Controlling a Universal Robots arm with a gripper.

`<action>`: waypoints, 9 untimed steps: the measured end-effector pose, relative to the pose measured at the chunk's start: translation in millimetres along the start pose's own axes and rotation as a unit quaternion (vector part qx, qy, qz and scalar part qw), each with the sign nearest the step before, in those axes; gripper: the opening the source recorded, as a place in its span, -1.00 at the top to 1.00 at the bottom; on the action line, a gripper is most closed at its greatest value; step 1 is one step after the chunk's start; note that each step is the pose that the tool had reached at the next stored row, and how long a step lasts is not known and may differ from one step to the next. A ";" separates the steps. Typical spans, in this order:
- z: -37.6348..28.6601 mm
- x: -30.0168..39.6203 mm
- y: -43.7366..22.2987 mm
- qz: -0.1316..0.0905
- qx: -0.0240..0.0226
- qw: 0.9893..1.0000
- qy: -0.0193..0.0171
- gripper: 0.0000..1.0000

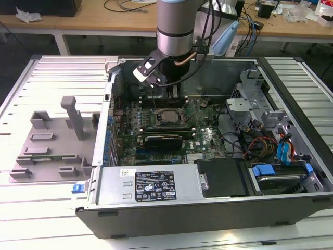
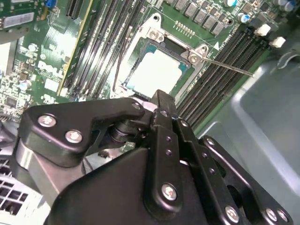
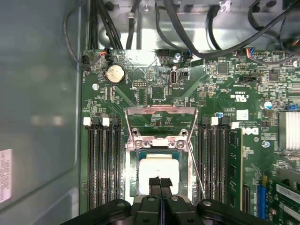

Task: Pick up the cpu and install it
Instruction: 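Close the cpu cover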

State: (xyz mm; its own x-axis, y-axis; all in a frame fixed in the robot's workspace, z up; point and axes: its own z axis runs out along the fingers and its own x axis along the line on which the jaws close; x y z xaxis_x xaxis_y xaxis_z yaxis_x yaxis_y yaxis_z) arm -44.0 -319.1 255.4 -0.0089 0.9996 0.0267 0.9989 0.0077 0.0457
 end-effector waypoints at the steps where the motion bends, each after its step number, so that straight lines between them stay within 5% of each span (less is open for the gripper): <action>1: -10.9 0.3 0.5 0.000 0.000 1.000 0.000 0.79; 5: -15.3 0.4 0.7 0.000 0.000 1.000 -0.001 0.79; 9: -14.6 0.3 16.2 0.000 0.000 1.000 -0.001 0.79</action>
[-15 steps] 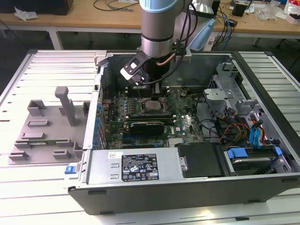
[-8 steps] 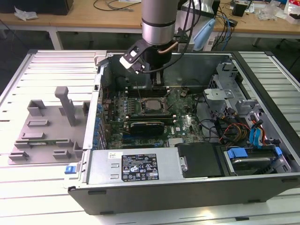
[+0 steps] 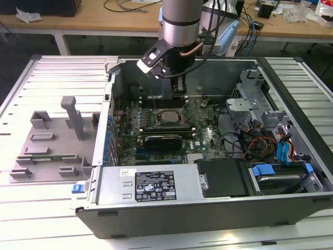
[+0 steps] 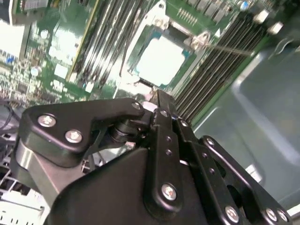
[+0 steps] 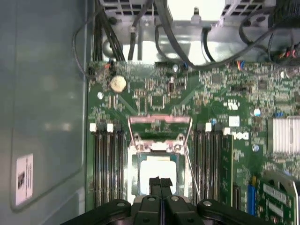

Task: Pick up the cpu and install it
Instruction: 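Close the cpu cover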

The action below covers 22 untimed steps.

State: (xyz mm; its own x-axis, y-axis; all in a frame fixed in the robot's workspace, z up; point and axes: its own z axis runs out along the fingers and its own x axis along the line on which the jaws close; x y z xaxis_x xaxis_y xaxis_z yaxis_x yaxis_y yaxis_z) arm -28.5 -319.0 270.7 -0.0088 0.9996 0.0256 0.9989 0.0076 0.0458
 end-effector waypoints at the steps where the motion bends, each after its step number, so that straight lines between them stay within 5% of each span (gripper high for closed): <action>1: 0.2 0.0 3.4 0.000 0.000 1.000 0.000 0.79; 9: 1.7 -0.3 37.9 0.000 0.000 1.000 0.000 0.79; 15: 3.1 -0.6 69.7 0.000 0.001 1.000 0.000 0.79; 22: 10.0 -0.8 73.8 0.000 0.002 1.000 0.000 0.79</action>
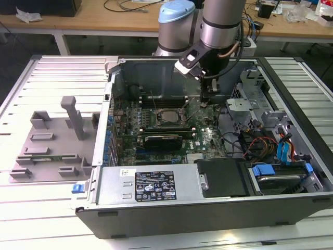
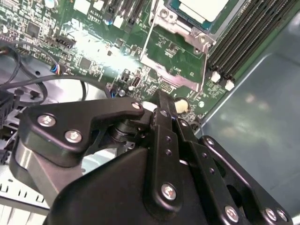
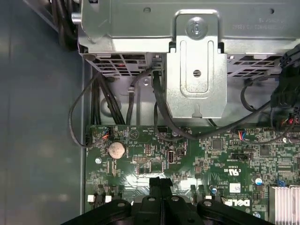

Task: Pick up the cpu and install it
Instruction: 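Close the cpu cover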

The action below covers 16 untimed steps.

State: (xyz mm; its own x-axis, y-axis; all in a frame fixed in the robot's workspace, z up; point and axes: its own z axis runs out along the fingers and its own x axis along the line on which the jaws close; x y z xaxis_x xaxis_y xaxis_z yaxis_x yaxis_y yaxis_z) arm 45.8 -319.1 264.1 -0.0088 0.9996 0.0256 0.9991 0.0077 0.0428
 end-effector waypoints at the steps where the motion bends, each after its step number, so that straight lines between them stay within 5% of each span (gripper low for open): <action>1: 4.4 -0.1 -0.1 0.000 0.000 1.000 0.000 0.79; 4: 11.1 -0.3 -0.4 0.000 0.000 1.000 0.000 0.79; 10: 11.3 -0.3 -3.0 0.000 0.000 1.000 0.000 0.79; 16: 10.3 0.1 -27.1 0.000 -0.001 1.000 0.005 0.79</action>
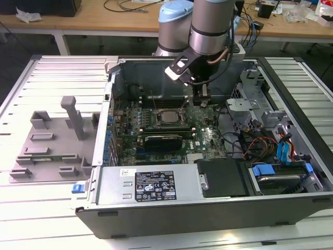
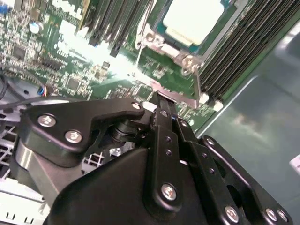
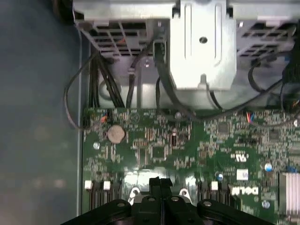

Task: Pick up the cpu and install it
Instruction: 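Close the cpu cover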

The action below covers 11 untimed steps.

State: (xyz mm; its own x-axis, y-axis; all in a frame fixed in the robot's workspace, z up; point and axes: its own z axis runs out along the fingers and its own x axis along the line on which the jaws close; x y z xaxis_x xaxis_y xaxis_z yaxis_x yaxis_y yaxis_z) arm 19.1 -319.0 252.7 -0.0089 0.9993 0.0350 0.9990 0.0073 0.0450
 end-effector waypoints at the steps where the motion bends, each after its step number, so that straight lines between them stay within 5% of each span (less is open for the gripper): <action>1: -0.3 0.2 -7.1 0.000 0.000 1.000 0.001 0.79; 2: -0.5 0.5 -12.4 0.000 -0.001 1.000 0.002 0.79; 3: -1.1 0.8 -24.7 0.000 -0.001 1.000 0.003 0.79; 5: -1.5 1.0 -35.4 0.000 -0.002 1.000 0.004 0.79; 9: -1.6 1.0 -35.7 0.000 -0.002 1.000 0.004 0.79; 11: -1.1 0.9 -35.4 0.001 0.014 1.000 0.004 0.79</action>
State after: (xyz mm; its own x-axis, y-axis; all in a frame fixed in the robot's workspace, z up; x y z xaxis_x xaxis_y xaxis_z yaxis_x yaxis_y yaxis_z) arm -16.3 -318.3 252.2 -0.0072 0.9990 0.0435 0.9998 0.0064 0.0170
